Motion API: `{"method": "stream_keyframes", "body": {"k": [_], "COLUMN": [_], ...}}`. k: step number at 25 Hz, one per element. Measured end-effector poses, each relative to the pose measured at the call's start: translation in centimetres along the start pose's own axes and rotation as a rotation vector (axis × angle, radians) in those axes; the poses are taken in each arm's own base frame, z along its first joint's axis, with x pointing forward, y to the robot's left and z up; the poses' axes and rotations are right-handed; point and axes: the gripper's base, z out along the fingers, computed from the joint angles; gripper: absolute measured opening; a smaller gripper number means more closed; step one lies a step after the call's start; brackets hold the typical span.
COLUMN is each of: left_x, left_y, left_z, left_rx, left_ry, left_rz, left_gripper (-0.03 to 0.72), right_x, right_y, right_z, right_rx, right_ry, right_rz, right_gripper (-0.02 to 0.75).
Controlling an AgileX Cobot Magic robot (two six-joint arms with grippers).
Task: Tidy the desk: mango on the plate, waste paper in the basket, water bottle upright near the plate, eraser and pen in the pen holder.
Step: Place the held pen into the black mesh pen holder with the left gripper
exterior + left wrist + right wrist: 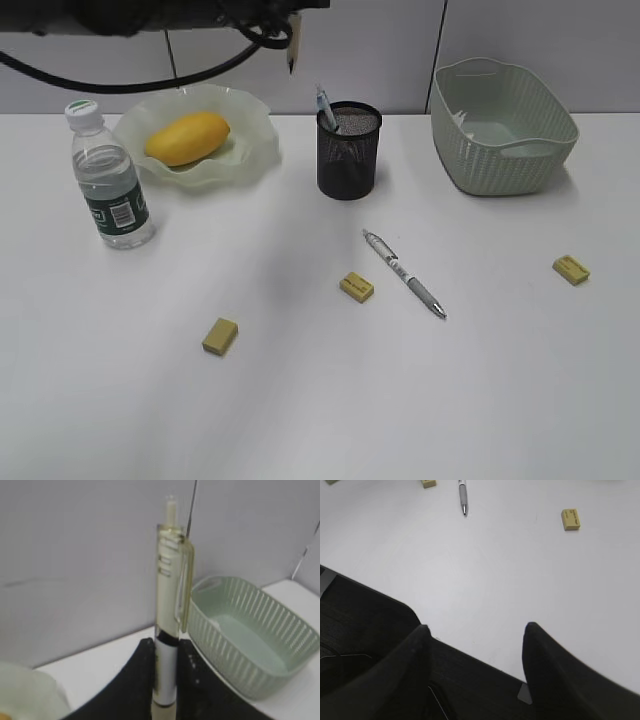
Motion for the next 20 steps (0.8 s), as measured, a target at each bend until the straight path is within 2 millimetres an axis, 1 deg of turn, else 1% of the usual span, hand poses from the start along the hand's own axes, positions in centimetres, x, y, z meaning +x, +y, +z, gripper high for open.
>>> {"method": "stream_keyframes", "body": {"k": [3,8,12,16,20], "left_x": [0.6,3.1,5.1,7.3,8.2], "left_y": [0.4,0.7,0.6,0.7,0.5], "left_z": [1.4,3.9,5.5,7.0,8.5], "left_rx": [-0.018,-0.038,-0.029,-0.029,-0.007], "left_ry": [-0.094,-0.200,-0.272,-0.286,-0.287], "left_rz": [-0.035,-0.072,-0.142,-0.157,-0.133], "left_gripper": [0.103,0.103,0.103,0.103,0.103], "right_x": [0.0,0.0,0.0,0.0,0.0], "right_y": [0.0,0.0,0.0,0.0,0.0], "right_z": [0.0,0.0,0.0,0.0,0.0], "right_rx": [0.000,0.000,0.000,0.000,0.000], "right_ry": [0.000,0.000,0.000,0.000,0.000], "right_rz": [0.000,0.000,0.000,0.000,0.000], "right_gripper": [0.456,0.456,0.456,0.456,0.456]}}
